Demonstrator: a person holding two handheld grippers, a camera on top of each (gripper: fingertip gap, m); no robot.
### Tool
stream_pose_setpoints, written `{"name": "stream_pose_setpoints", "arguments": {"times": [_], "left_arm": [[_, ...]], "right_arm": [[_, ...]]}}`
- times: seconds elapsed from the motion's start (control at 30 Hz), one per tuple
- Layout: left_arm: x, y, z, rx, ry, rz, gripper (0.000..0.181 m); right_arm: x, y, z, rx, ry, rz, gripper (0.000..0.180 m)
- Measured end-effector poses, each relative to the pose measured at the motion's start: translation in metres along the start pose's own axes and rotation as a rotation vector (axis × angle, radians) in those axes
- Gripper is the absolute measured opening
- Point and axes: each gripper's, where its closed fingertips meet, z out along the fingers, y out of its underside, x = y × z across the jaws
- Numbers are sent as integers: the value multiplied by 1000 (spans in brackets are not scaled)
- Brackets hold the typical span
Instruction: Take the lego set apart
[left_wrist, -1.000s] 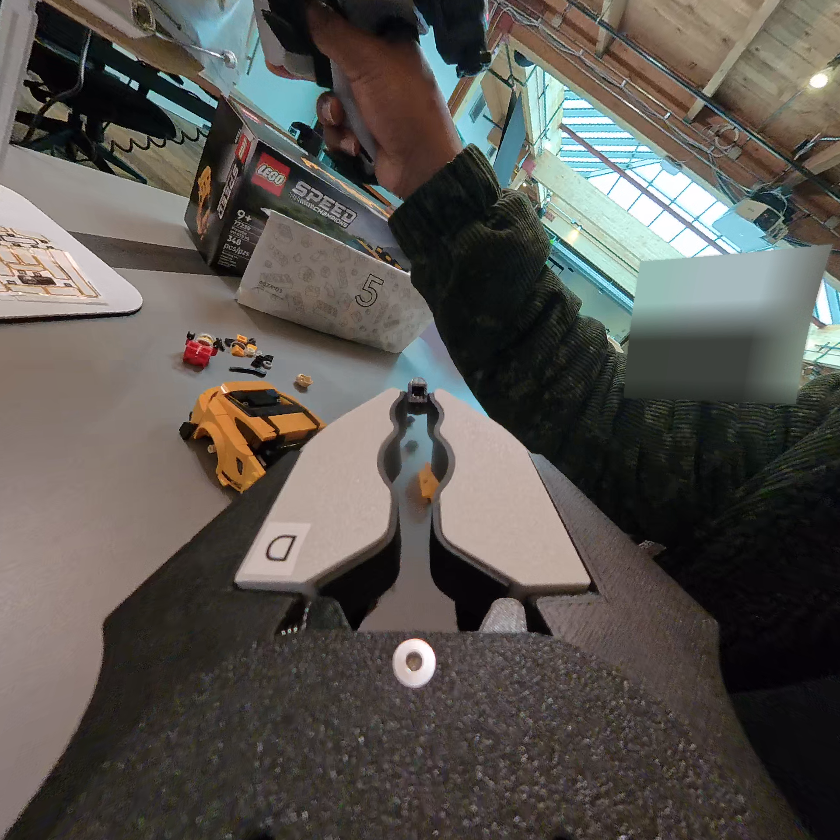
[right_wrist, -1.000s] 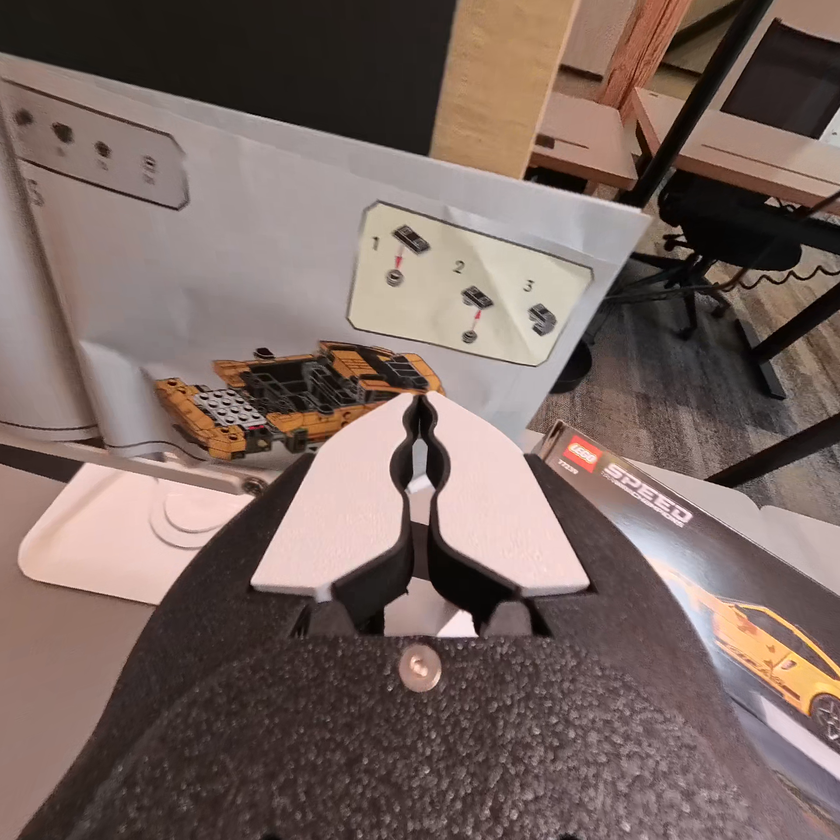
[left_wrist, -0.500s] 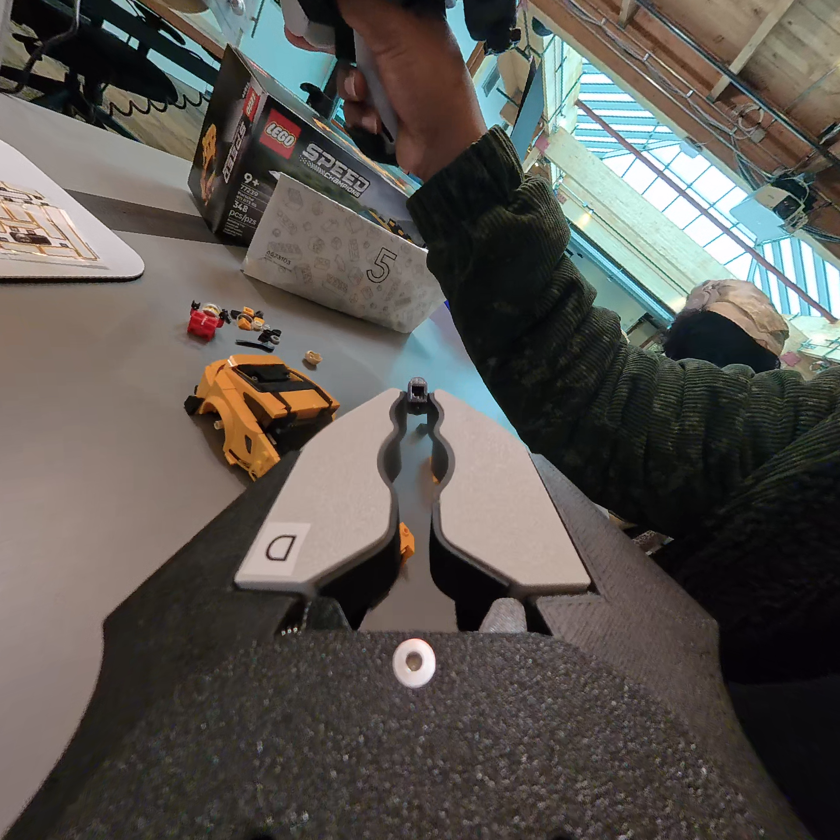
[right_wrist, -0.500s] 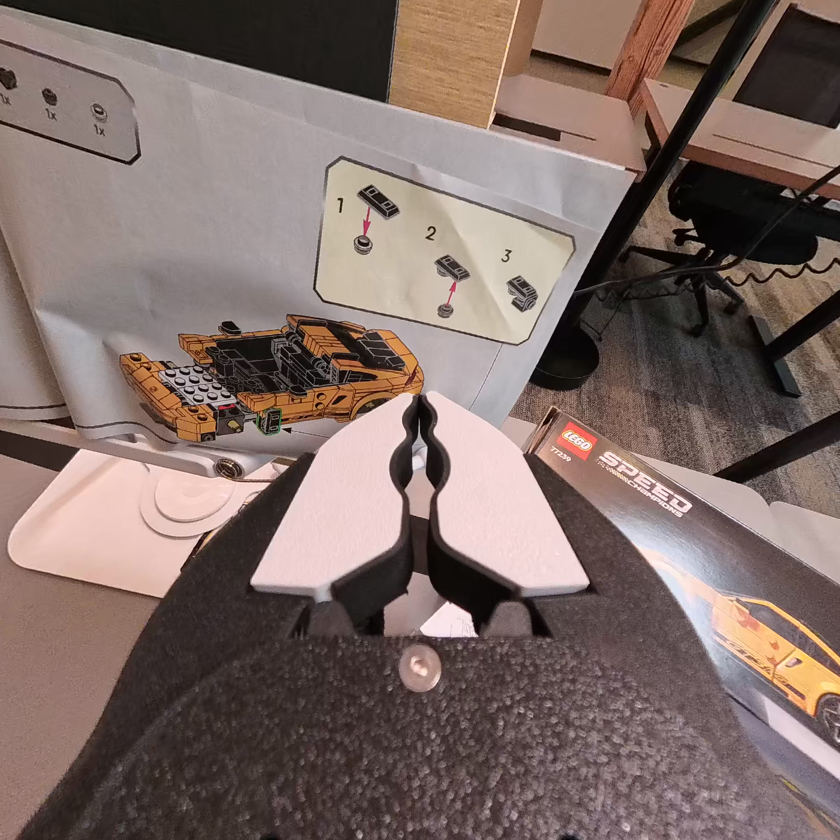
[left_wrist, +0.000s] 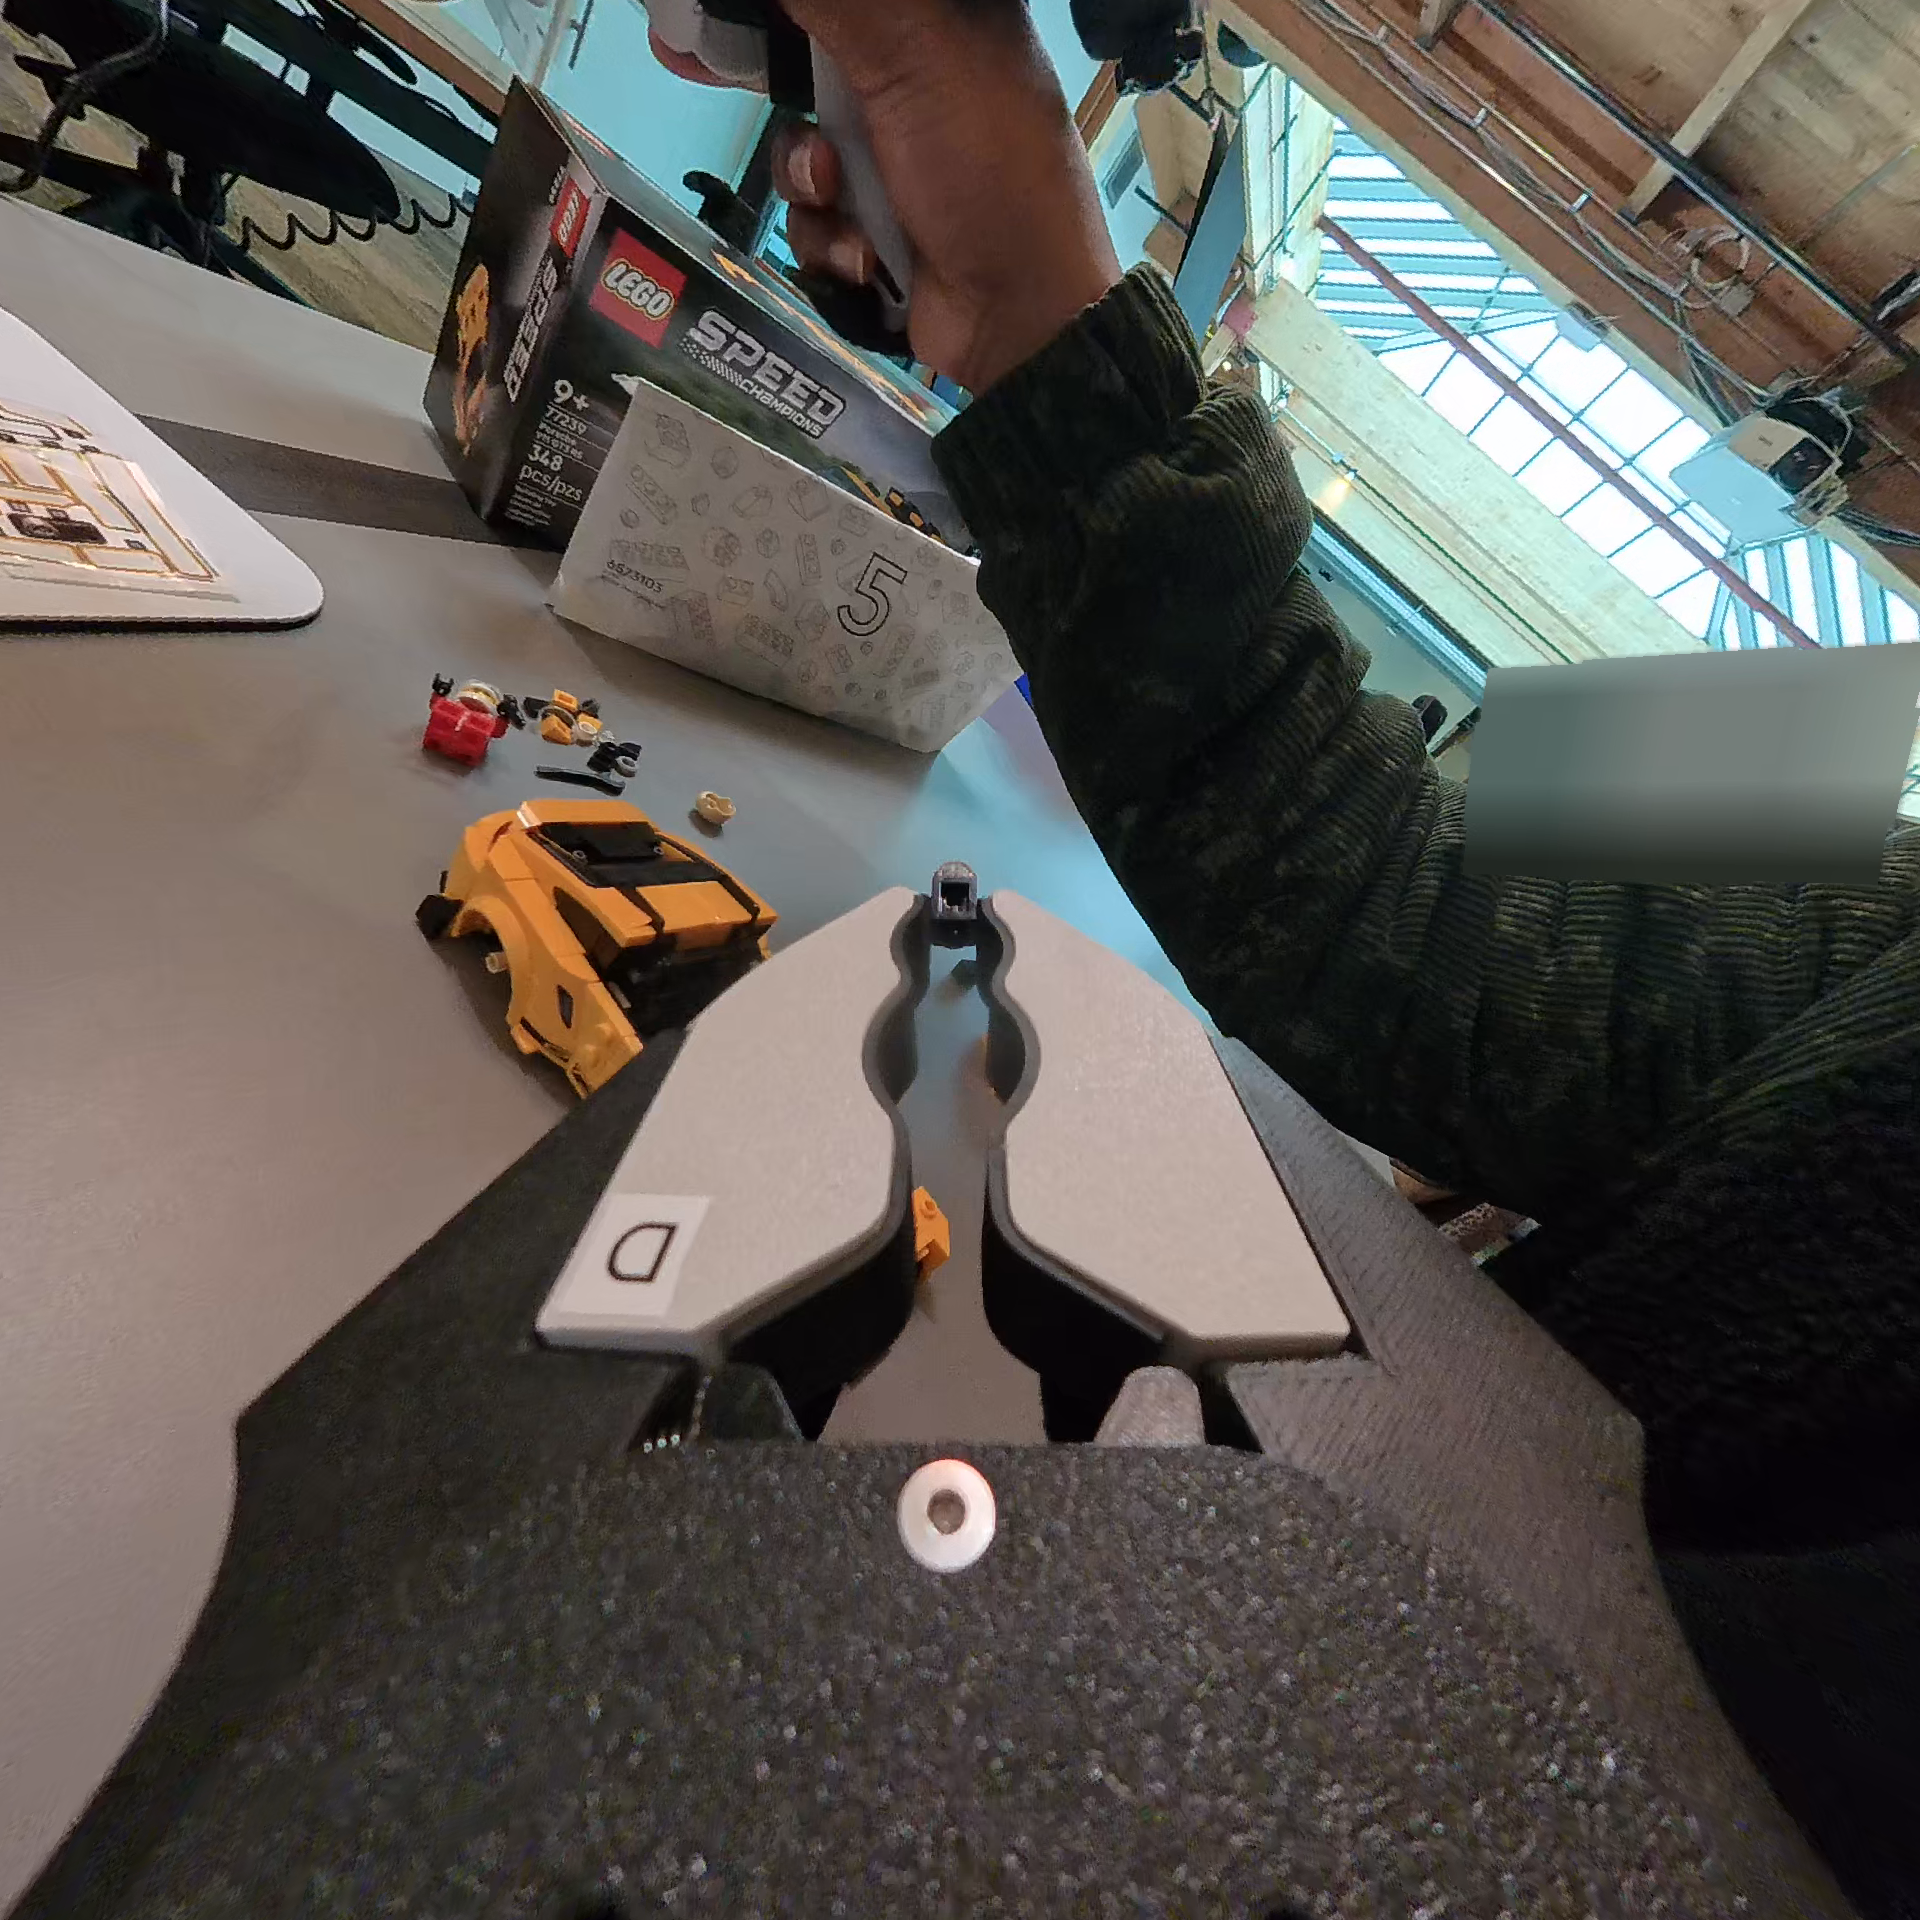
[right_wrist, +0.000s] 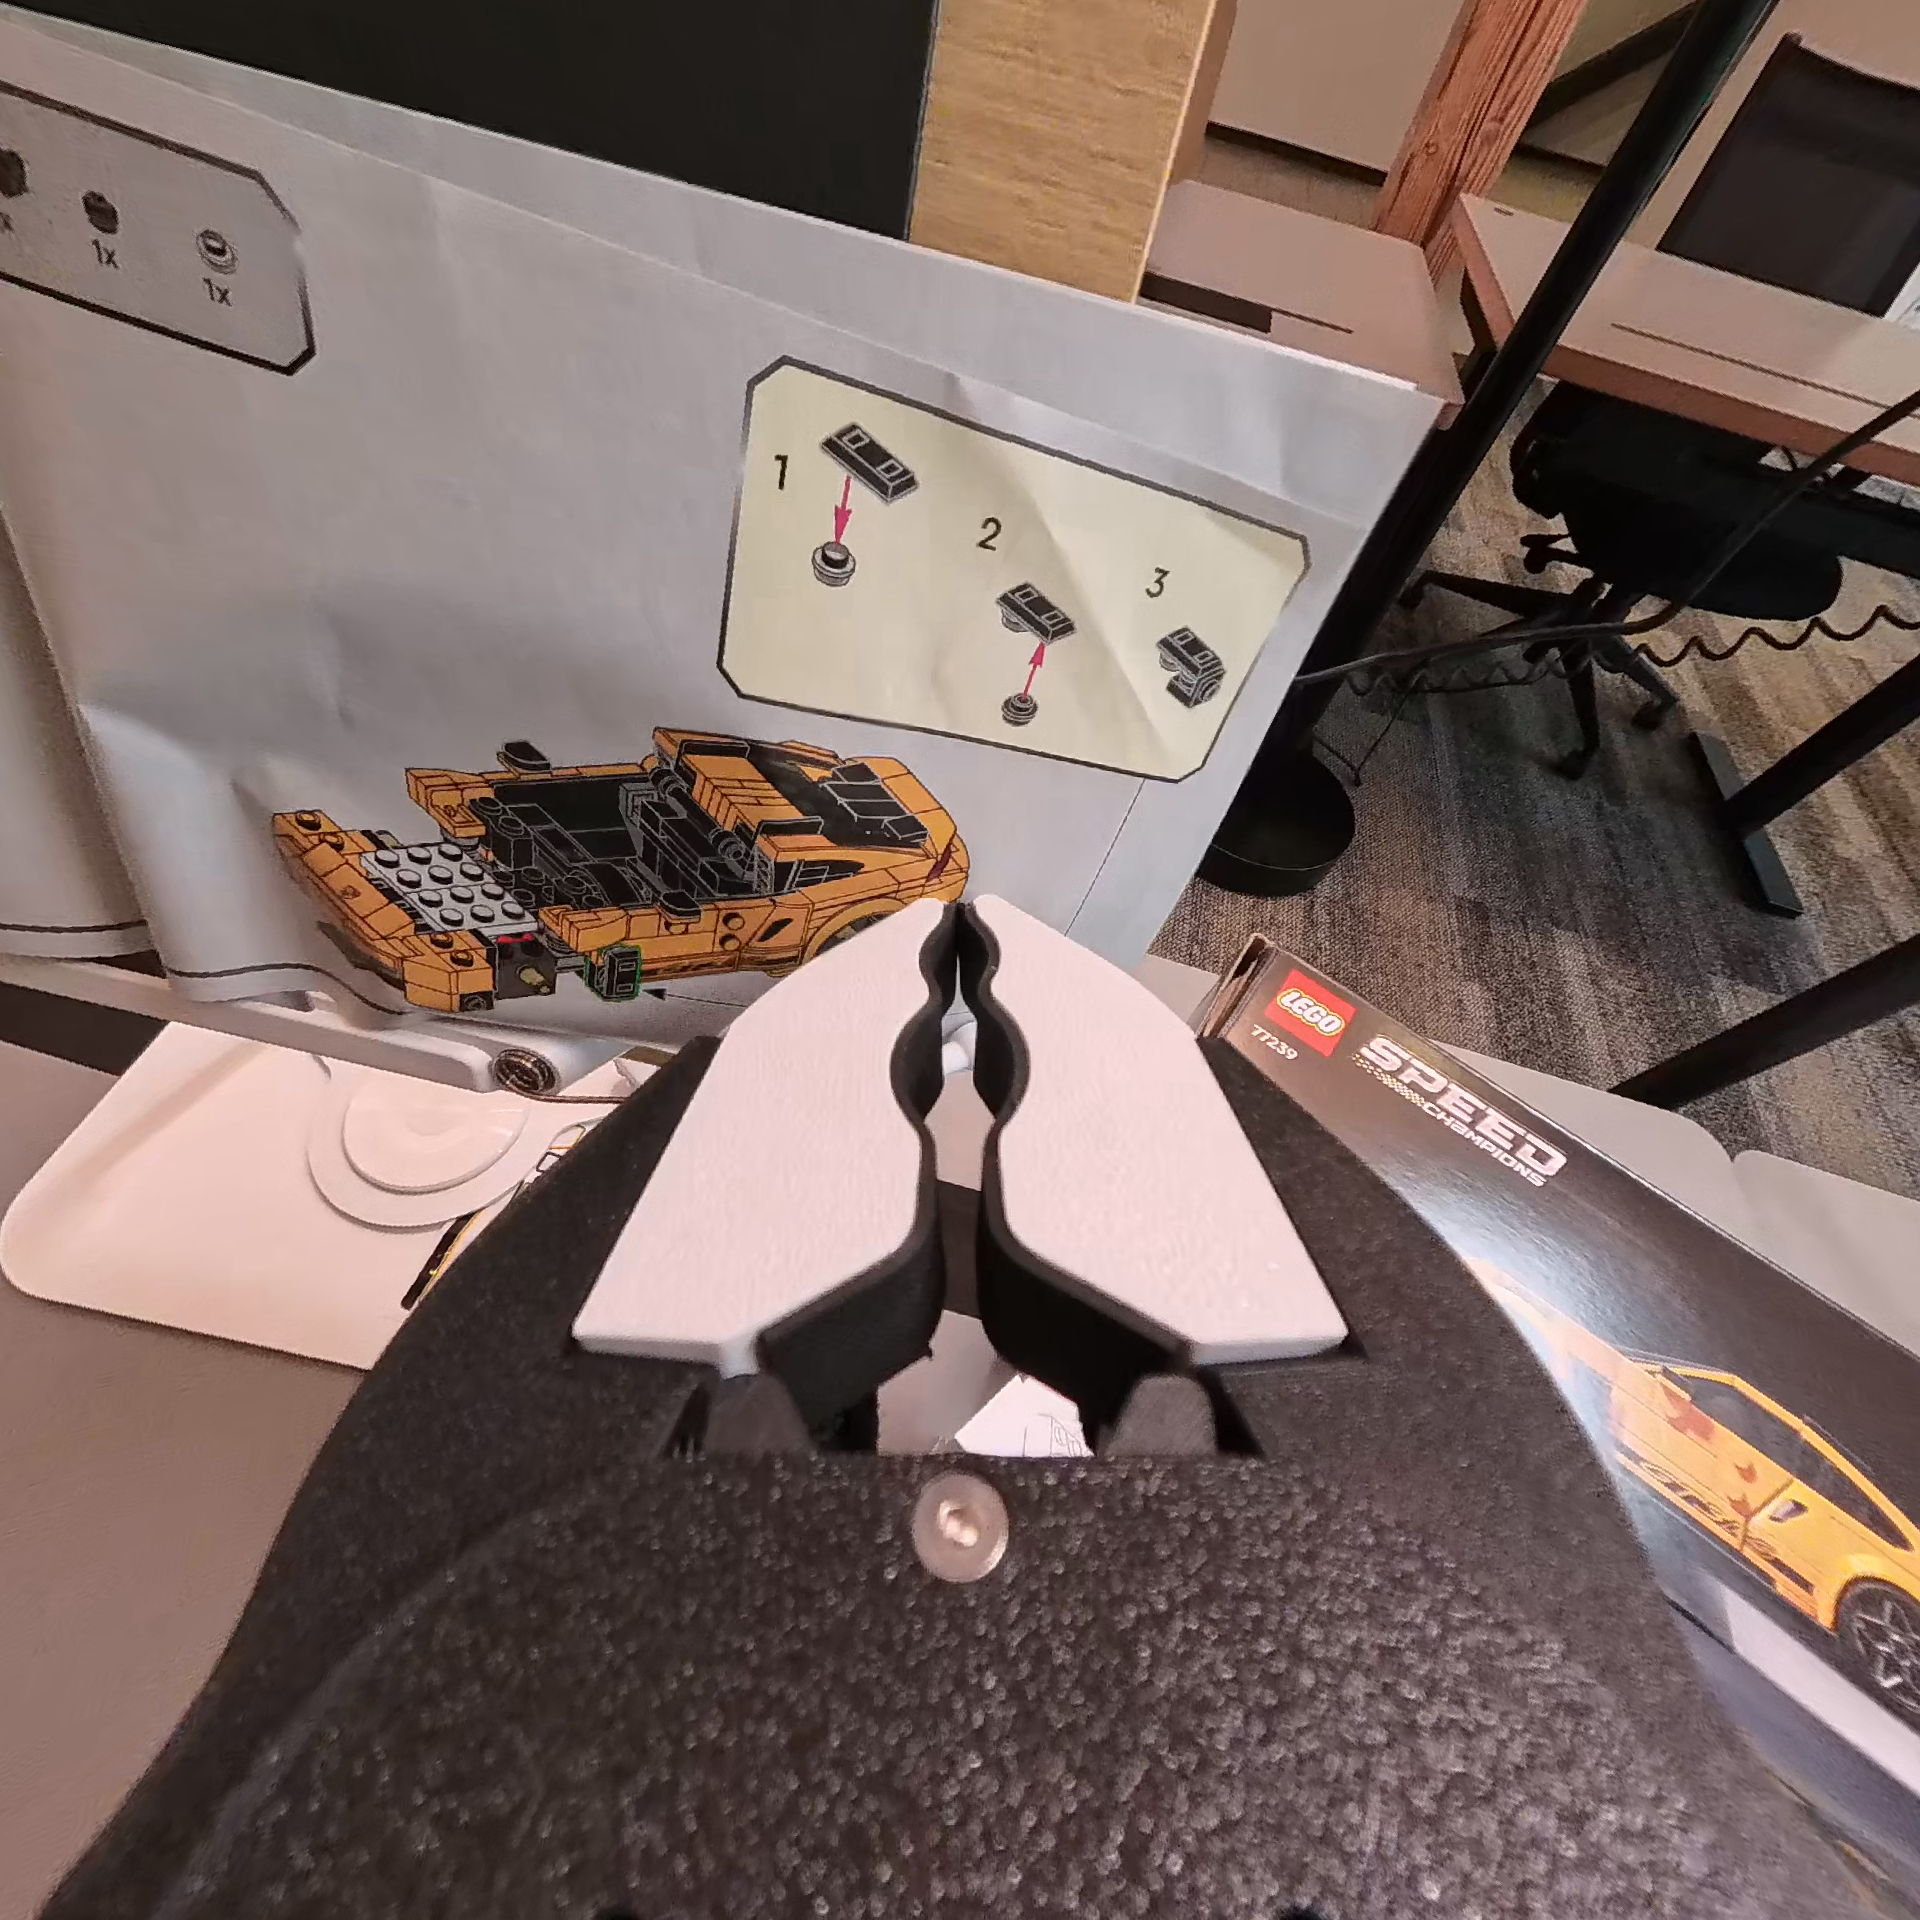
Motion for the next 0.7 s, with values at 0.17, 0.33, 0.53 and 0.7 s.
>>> {"name": "stream_pose_setpoints", "arguments": {"times": [0.17, 0.33, 0.53, 0.7], "left_arm": [[1, 0, 0, 1, -1, 8, 8], [2, -6, -3, 17, -2, 31, 8], [23, -13, -6, 2, 45, 203, 7], [45, -12, -9, -16, 86, 411, 7]], "right_arm": [[-7, 3, -9, 17, -8, -18, 0], [-51, 20, -49, 99, -160, -72, 0], [-139, 62, -145, 204, -651, -180, 0], [-183, 102, -238, 242, -1114, -198, 22]]}}
